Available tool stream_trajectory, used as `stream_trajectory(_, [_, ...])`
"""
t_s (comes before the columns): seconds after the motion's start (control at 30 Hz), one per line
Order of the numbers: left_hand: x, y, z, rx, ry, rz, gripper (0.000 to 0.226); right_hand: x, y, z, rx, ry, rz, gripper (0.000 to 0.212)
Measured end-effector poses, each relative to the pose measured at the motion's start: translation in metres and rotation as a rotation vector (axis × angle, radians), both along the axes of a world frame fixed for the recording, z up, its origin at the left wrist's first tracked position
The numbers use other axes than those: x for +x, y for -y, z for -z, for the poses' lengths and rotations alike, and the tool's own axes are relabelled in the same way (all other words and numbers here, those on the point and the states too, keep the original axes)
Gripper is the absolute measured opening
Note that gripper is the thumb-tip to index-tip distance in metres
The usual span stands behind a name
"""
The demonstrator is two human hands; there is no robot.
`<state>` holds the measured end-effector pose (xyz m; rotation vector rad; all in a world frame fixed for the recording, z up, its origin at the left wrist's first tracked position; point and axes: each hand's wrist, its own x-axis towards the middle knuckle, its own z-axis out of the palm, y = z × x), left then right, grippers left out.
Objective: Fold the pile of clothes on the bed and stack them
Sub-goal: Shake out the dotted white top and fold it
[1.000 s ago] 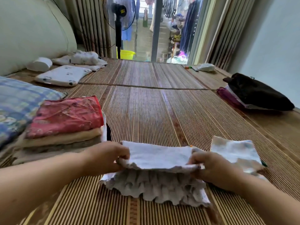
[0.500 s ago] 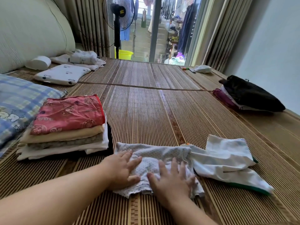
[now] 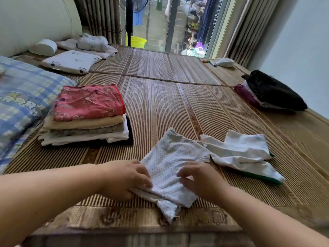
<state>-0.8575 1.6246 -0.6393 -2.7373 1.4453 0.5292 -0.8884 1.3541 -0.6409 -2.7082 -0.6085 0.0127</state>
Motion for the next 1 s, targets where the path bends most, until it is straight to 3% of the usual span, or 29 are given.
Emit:
stream_trajectory(0.07, [0.001,-0.012,0.009,-0.013,0.025,-0.032,0.064,-0.033,-0.024,0.002,-0.024,-0.08,-0.011,0.034])
stream_trajectory(0.17, [0.008,-0.019,0.01,0.013,0.064,-0.047,0.065,-0.056,-0.054,0.007,-0.255,0.016,0.053,0.057])
stream_trajectory(0.3, [0.009,-0.012,0.005,0.025,0.112,-0.095,0.063,-0.06,-0.069,0.006,-0.419,0.021,0.112,0.019])
stream_trajectory(0.37, [0.007,-0.003,0.001,0.048,0.176,-0.087,0.049,-0.055,-0.061,0.001,-0.444,0.009,0.109,0.015])
stream_trajectory(0.43, [0.005,0.006,-0.003,0.05,0.192,-0.133,0.03,-0.045,-0.049,-0.009,-0.313,-0.08,0.2,0.017])
stream_trajectory(0.53, [-0.002,0.017,-0.017,-0.02,-0.2,-0.302,0.019,-0.031,-0.025,-0.029,-0.039,-0.41,0.356,0.023])
stream_trajectory(0.6, [-0.006,0.02,-0.029,-0.036,-0.515,-0.343,0.022,-0.028,-0.01,-0.04,0.103,-0.725,0.342,0.017])
stream_trajectory(0.67, [-0.005,0.018,-0.04,-0.111,-0.745,-0.37,0.025,-0.027,0.003,-0.047,0.24,-0.905,0.275,0.011])
stream_trajectory(0.77, [0.008,0.015,-0.044,-0.391,-0.902,-0.548,0.024,-0.013,0.01,-0.045,0.52,-0.744,0.293,0.012])
stream_trajectory(0.9, [0.028,0.016,-0.028,-0.861,-0.808,-0.953,0.027,0.018,0.004,-0.025,0.938,-0.444,0.569,0.022])
stream_trajectory(0.97, [0.034,0.014,-0.016,-0.955,-0.78,-1.047,0.044,0.03,0.004,-0.012,0.813,-0.315,0.691,0.036])
stream_trajectory(1.0, [0.035,0.012,-0.01,-0.854,-0.665,-1.057,0.055,0.034,0.004,-0.008,0.707,-0.288,0.728,0.043])
